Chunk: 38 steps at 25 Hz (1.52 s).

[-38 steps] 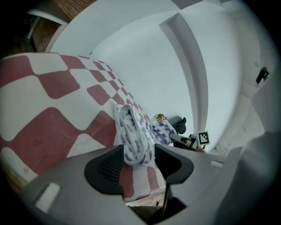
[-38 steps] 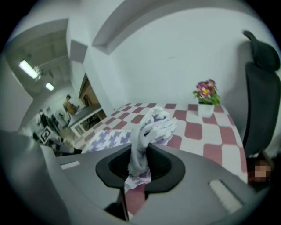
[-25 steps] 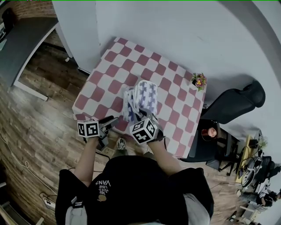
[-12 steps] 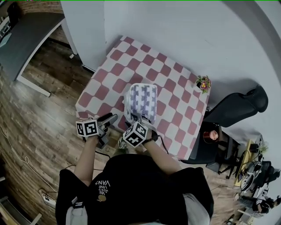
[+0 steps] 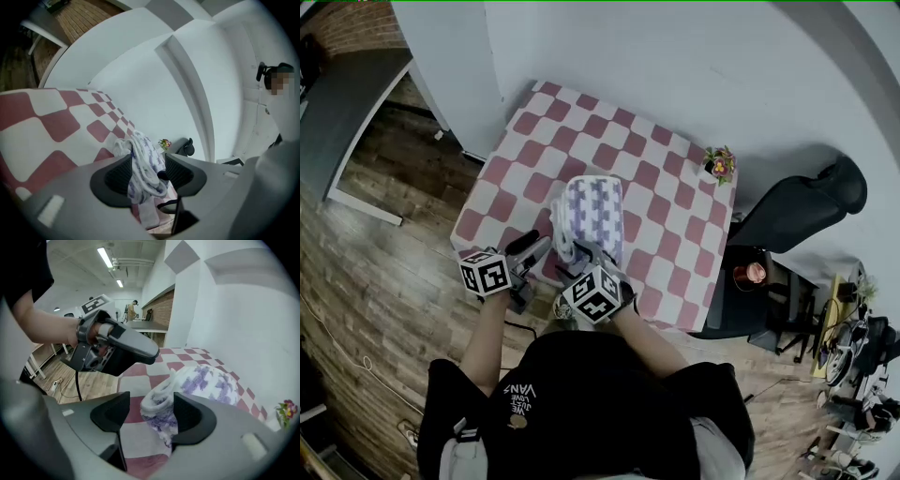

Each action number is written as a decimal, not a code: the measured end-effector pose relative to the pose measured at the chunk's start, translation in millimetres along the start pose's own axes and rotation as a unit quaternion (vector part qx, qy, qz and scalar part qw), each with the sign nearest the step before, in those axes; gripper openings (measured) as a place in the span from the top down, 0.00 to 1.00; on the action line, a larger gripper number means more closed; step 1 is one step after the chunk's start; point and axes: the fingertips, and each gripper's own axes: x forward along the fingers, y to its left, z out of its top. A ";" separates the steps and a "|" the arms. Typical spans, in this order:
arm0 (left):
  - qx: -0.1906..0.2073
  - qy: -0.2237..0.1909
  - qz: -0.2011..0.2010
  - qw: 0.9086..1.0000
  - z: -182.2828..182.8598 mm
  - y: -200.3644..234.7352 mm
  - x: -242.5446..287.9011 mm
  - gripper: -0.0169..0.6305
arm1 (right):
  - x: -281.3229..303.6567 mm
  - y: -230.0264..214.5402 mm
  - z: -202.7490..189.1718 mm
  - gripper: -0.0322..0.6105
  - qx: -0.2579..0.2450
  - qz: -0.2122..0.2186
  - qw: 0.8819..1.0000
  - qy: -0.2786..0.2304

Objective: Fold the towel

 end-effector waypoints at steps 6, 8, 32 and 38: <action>0.073 -0.030 0.019 0.997 13.7 -21.8 -1.2 0.67 | -60.4 -22.8 15.8 0.50 0.059 -0.054 0.991 -0.109; 0.113 -0.048 0.028 0.992 18.4 -37.4 -3.9 0.67 | -88.5 -36.6 17.2 0.52 0.088 -0.084 0.981 -0.151; 0.308 -0.094 0.096 0.942 -109.4 -183.9 -86.6 0.97 | -278.2 17.1 -103.2 0.94 0.205 -0.196 0.921 -0.267; 0.311 -0.087 0.109 0.940 -138.5 -190.3 -106.0 0.97 | -281.9 44.3 -122.3 0.94 0.212 -0.189 0.923 -0.262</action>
